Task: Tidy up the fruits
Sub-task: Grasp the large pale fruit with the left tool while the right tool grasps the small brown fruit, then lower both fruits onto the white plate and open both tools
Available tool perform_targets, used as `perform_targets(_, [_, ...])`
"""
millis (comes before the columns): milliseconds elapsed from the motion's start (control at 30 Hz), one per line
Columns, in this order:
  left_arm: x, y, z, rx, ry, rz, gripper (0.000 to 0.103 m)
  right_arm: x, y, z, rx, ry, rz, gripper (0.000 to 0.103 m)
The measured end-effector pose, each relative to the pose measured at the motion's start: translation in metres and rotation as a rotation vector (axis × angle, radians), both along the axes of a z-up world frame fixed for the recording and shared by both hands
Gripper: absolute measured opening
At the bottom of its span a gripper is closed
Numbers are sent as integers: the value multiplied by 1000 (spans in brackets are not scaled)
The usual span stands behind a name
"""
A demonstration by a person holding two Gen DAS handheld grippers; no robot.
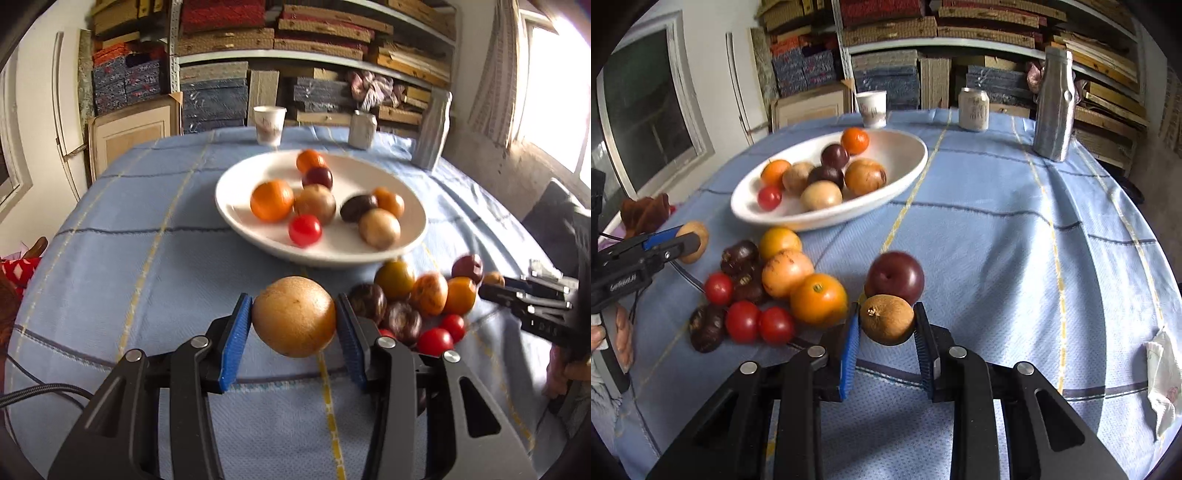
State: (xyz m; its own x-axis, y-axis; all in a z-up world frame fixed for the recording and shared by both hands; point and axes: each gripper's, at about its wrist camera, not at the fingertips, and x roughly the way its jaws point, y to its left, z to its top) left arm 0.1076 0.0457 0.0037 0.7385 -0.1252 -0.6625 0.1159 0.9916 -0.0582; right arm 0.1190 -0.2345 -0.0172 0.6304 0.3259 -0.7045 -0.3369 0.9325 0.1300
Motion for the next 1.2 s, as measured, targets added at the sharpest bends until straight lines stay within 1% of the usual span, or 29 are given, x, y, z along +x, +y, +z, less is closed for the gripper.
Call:
perform_targets(33, [3, 1, 6, -4, -7, 3, 45, -1, -1, 5, 12, -13, -2, 29])
perform_targets(100, [14, 2, 25, 1, -30, 19, 45, 0, -2, 25, 31, -63, -4, 29])
perform_targets(200, [34, 2, 51, 7, -69, 46, 45, 14, 2, 62, 48, -120, 2, 29])
perform_targets(233, [41, 0, 56, 14, -80, 53, 45, 19, 5, 70, 49, -130, 6, 29])
perform_targets(300, [53, -6, 59, 17, -87, 60, 45, 34, 17, 87, 50, -158, 19, 29])
perform_targets(367, [65, -8, 55, -4, -86, 73, 45, 47, 32, 91, 50, -167, 34, 29])
perform_targets(433, [78, -9, 43, -39, -59, 77, 45, 60, 46, 86, 56, -157, 46, 29])
perform_targets(500, [87, -11, 28, -37, -34, 83, 45, 72, 61, 71, 52, -142, 57, 29])
perform_targets(600, [99, -9, 8, -29, 21, 77, 45, 84, 68, 49, 67, -99, 50, 29])
perform_targets(667, [102, -9, 3, -27, 29, 76, 45, 92, 70, 34, 53, -72, 43, 29])
perform_targets(733, [105, -9, 2, -22, 27, 76, 46, 97, 71, 28, 45, -63, 38, 30])
perform_targets(800, [106, -11, 1, -16, 24, 72, 46, 100, 67, 27, 60, -59, 33, 32])
perform_targets(833, [105, -12, 1, -12, 23, 70, 47, 100, 68, 27, 62, -57, 39, 37])
perform_targets(867, [105, -12, 0, -8, 24, 69, 49, 98, 68, 27, 56, -68, 37, 38])
perform_targets(933, [104, -14, 0, -4, 21, 63, 60, 96, 68, 26, 52, -71, 41, 38])
perform_targets(967, [103, -15, 0, -4, 18, 60, 62, 95, 67, 27, 55, -72, 40, 38])
perform_targets(1000, [102, -15, 1, 0, 15, 63, 67, 93, 66, 28, 60, -79, 36, 38])
perform_targets(1067, [97, -15, 5, -7, 2, 53, 69, 88, 60, 35, 83, -98, 29, 38])
perform_targets(1100, [95, -15, 6, -9, -2, 50, 74, 84, 56, 39, 97, -107, 25, 41])
perform_targets(1133, [91, -15, 9, -12, -14, 45, 81, 82, 52, 42, 107, -115, 21, 44])
perform_targets(1200, [85, -15, 15, -7, -37, 43, 90, 74, 43, 52, 135, -142, 4, 49])
